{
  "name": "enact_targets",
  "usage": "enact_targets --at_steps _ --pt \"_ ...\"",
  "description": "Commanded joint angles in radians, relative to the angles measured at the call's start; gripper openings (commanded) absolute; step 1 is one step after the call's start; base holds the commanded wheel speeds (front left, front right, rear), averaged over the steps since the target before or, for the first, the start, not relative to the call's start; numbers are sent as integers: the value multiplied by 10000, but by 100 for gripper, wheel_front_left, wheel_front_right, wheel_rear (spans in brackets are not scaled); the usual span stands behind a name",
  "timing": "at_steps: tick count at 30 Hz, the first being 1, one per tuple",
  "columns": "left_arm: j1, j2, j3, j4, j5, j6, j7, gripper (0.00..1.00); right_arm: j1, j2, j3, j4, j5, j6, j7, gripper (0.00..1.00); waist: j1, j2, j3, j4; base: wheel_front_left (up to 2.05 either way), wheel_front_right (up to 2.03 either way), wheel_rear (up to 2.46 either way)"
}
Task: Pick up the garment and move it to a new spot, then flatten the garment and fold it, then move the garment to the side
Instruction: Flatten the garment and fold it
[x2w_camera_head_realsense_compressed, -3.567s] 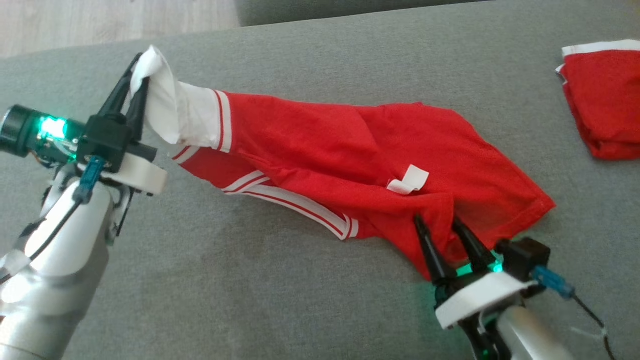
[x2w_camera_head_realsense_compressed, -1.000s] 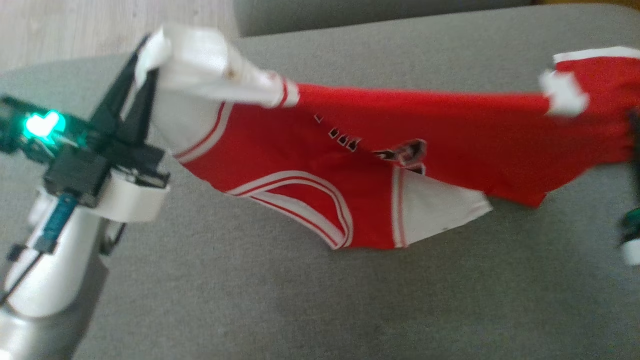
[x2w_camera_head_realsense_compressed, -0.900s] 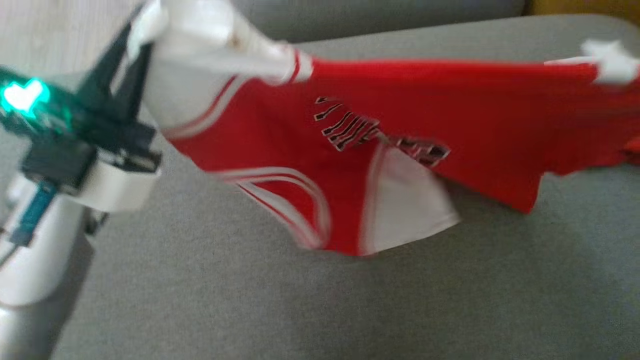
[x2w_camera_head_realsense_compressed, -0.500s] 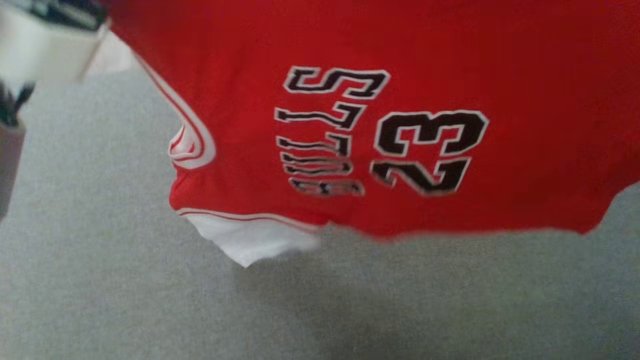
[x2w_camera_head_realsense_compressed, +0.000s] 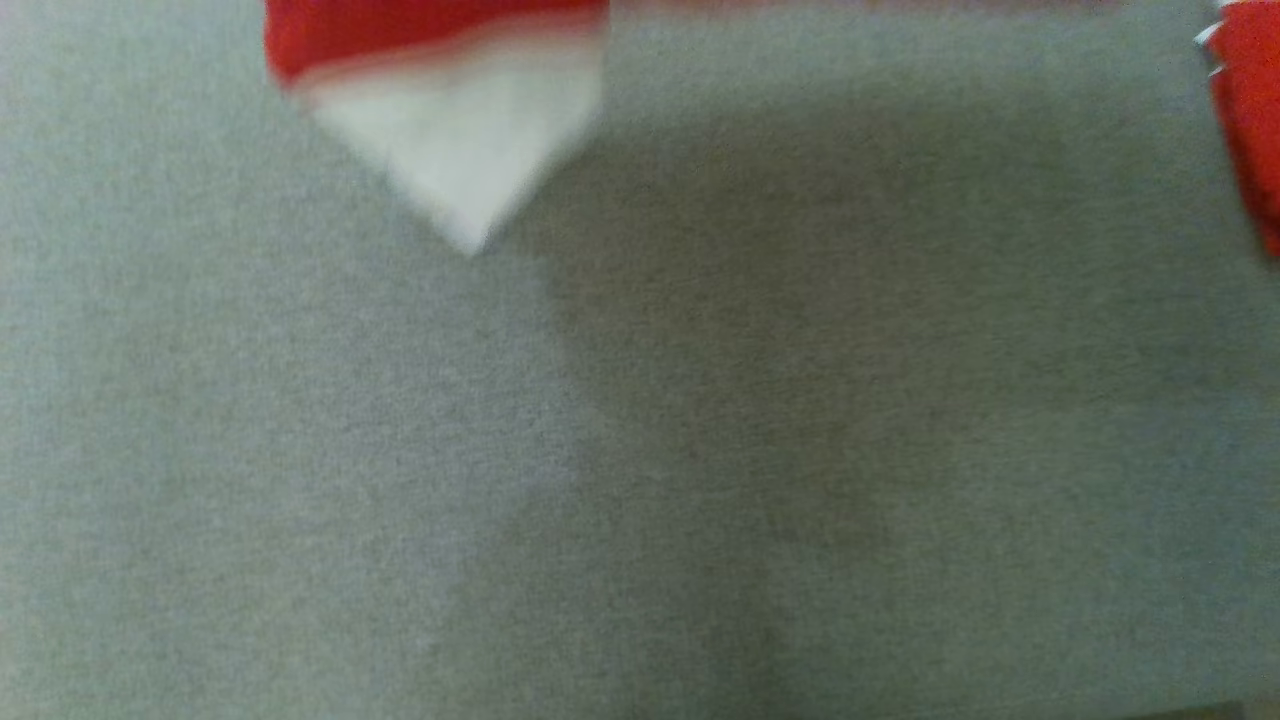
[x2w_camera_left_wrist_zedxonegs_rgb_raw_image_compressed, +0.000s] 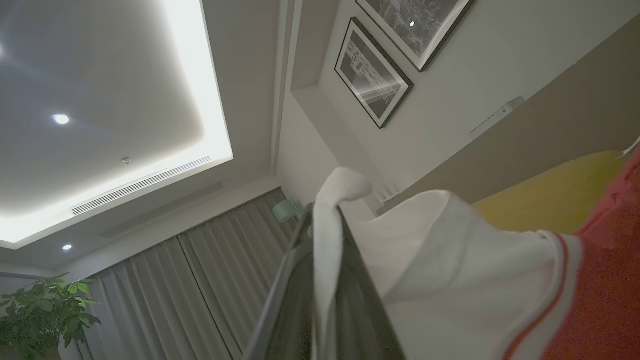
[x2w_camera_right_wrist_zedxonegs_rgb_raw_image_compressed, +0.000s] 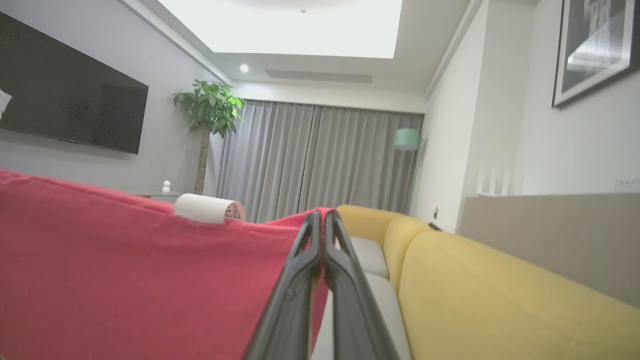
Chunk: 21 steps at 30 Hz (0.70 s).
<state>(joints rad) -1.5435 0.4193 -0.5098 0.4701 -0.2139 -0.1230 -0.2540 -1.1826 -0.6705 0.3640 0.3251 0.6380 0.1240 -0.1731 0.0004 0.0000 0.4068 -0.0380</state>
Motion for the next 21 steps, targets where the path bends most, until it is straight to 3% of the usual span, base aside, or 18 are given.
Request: enact_targets --at_steps 1,5,8,15,21 --pt "-542 339 361 -190 90 55 -22 0 -130 -75 -155 -87 -112 67 -135 0 -4 0 421 201 0 0 0" --pt "-621 141 414 -781 -90 -23 -71 0 -416 -23 396 567 -477 67 -430 0 -4 0 764 312 0 0 0" --pt "356 291 369 -1485 -522 -63 -74 0 -115 -45 948 985 -440 67 -535 0 -4 0 954 405 0 0 0" --pt "4133 1155 -222 -3376 -1553 -74 -76 0 1733 42 1611 1638 234 67 -826 0 -4 0 876 573 0 0 0" --pt "7963 1532 -130 -4473 -1738 -75 -77 0 4504 -120 1138 794 883 67 -882 0 -4 0 132 350 0 0 0"
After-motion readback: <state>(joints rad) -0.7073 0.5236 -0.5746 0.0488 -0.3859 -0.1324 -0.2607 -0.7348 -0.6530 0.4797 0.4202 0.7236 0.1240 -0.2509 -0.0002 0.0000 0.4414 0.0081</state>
